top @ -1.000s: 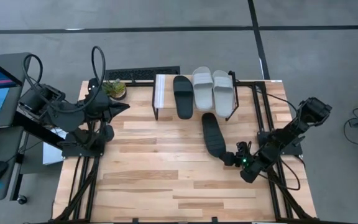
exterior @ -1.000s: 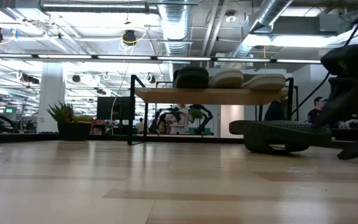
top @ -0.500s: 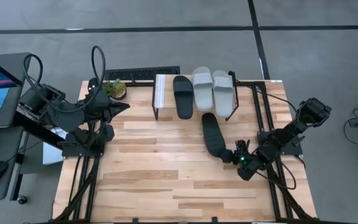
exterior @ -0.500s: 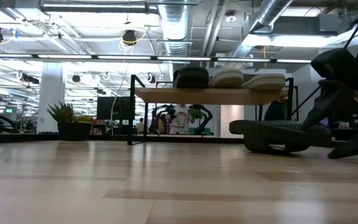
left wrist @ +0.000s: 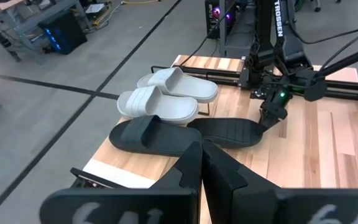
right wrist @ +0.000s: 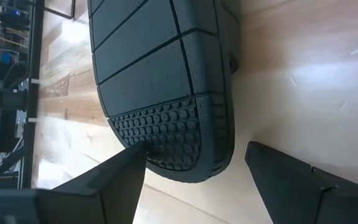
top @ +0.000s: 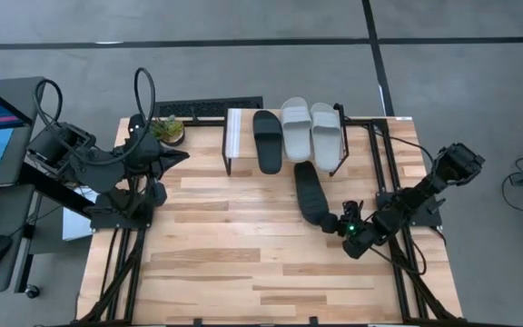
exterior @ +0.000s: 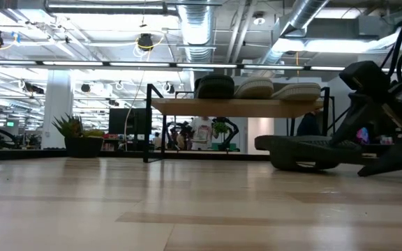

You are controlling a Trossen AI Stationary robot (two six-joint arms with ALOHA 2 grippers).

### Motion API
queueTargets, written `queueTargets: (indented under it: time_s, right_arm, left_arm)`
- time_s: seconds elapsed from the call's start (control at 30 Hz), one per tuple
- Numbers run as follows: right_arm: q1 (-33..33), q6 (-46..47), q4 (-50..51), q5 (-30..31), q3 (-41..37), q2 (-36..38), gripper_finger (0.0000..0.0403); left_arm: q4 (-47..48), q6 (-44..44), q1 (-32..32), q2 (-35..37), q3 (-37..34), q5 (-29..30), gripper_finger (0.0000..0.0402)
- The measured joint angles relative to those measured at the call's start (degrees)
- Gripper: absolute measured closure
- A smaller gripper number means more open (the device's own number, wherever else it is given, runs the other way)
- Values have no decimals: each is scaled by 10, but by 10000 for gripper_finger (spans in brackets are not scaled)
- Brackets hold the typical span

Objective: Pick and place slides into the shelf
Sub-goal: Put the black slide on the shelf

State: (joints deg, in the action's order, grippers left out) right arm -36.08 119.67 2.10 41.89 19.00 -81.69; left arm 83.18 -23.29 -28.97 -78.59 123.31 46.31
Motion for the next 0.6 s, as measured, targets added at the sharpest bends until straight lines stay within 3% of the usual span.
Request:
queueTargets:
  time_s: [0.1, 0.2, 0.27, 0.4, 0.43, 0.6]
  right_arm:
    - [3, 1, 2, 1, -1, -1, 139]
    - [7, 0, 6, 0, -1, -1, 179]
    - [10, -1, 9, 2, -1, -1, 228]
    - [14, -35, -6, 7, -3, -2, 363]
    - [15, -45, -10, 13, -4, -2, 378]
    - [13, -47, -12, 17, -3, -2, 395]
  left_arm:
    - [1, 0, 0, 0, 0, 0, 402]
    - [2, 0, 0, 0, 0, -1, 402]
    - [2, 0, 0, 0, 0, -7, 401]
    - [2, 0, 0, 0, 0, -12, 401]
    - [2, 0, 0, 0, 0, -12, 401]
    - [2, 0, 0, 0, 0, -13, 401]
